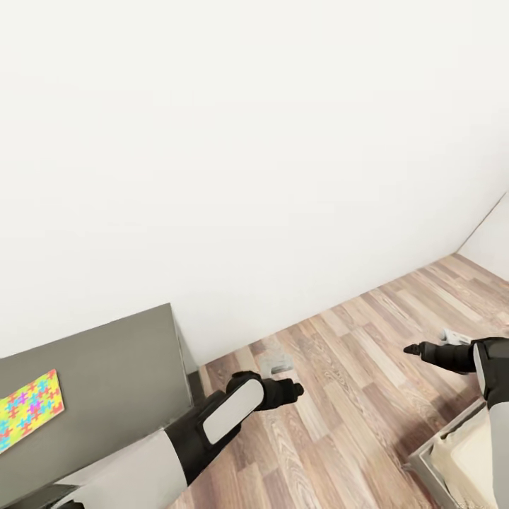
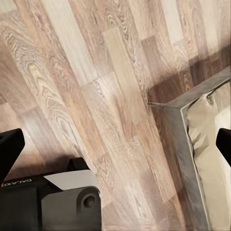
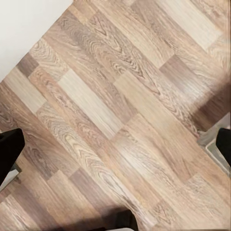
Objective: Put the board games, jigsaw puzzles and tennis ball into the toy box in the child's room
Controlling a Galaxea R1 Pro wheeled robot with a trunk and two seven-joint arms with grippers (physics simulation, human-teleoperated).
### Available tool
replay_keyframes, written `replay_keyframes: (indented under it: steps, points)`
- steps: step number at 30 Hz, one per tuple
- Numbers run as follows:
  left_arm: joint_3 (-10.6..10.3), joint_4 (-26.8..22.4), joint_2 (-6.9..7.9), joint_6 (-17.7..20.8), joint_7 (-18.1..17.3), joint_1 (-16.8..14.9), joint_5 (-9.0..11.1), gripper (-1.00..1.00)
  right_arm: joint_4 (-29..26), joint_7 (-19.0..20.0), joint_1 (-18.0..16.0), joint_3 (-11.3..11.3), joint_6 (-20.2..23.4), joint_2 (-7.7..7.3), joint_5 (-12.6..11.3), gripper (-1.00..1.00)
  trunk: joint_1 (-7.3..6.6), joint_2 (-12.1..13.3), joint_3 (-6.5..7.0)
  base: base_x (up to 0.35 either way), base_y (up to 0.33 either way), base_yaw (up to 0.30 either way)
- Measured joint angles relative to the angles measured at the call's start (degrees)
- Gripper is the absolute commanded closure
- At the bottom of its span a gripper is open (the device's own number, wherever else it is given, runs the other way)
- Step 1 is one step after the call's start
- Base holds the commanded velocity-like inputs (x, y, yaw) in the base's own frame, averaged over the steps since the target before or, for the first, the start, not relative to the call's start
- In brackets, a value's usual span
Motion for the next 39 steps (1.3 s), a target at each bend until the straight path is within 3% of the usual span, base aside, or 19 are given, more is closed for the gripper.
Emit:
replay_keyframes:
  steps: [9, 17, 39]
  points:
    - [0.3, 0.4, 0.06, -4.0, -0.2, 2.4, 0.6, -1.00, -0.6, 0.1, 0.0, 0.0, -0.1, -0.09, 0.0, -1.00, 0.00, 0.0, 0.31, 0.000, 0.000, -0.292]
    - [-0.2, 0.5, 0.12, -4.7, -2.4, 3.2, -0.1, -1.00, -0.7, 0.2, 0.0, 0.1, -0.1, 0.03, 0.0, -1.00, 0.00, 0.0, 0.59, 0.000, -0.024, -0.292]
    - [0.6, 4.2, 0.77, -4.8, -3.0, 3.3, 0.1, -1.00, 0.6, -1.1, 0.0, 0.3, -0.1, 0.26, 0.5, -1.00, 0.00, 0.0, 1.51, 0.000, -0.243, -0.284]
